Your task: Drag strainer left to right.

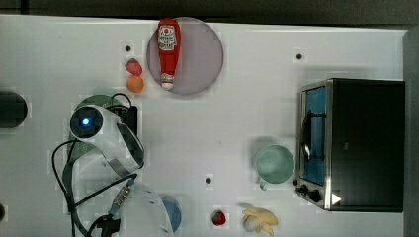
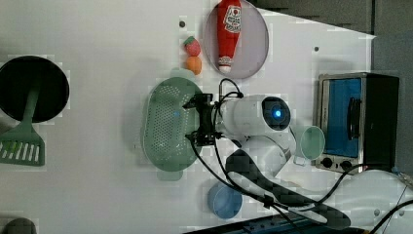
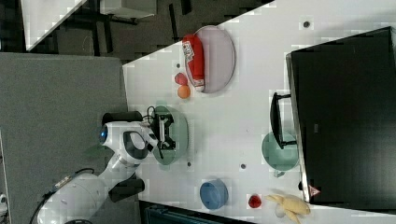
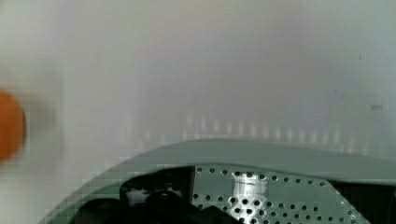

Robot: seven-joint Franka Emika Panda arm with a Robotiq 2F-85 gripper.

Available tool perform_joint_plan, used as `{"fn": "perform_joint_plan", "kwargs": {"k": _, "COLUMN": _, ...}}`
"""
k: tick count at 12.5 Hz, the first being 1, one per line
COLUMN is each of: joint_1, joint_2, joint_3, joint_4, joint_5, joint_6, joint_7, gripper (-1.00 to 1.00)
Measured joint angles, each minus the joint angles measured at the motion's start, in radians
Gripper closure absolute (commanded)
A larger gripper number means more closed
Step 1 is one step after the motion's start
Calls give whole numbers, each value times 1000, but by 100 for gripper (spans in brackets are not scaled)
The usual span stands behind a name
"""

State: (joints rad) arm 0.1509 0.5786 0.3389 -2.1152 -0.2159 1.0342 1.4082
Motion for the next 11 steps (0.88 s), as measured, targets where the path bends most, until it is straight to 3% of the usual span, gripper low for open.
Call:
{"fn": "perform_joint_plan", "kwargs": {"k": 5, "joint_1": -79, "joint_2": -82, "joint_3": 2, "joint_4": -100, "joint_5": -7, "joint_6": -22, "joint_7": -64, "gripper": -100}}
{"fn": "perform_joint_plan", "kwargs": {"k": 11, "joint_1": -191, "joint_2": -135, "joint_3": 5, "joint_4": -135, "joint_5": -38, "joint_6": 15, "joint_7": -145, "gripper": -100}}
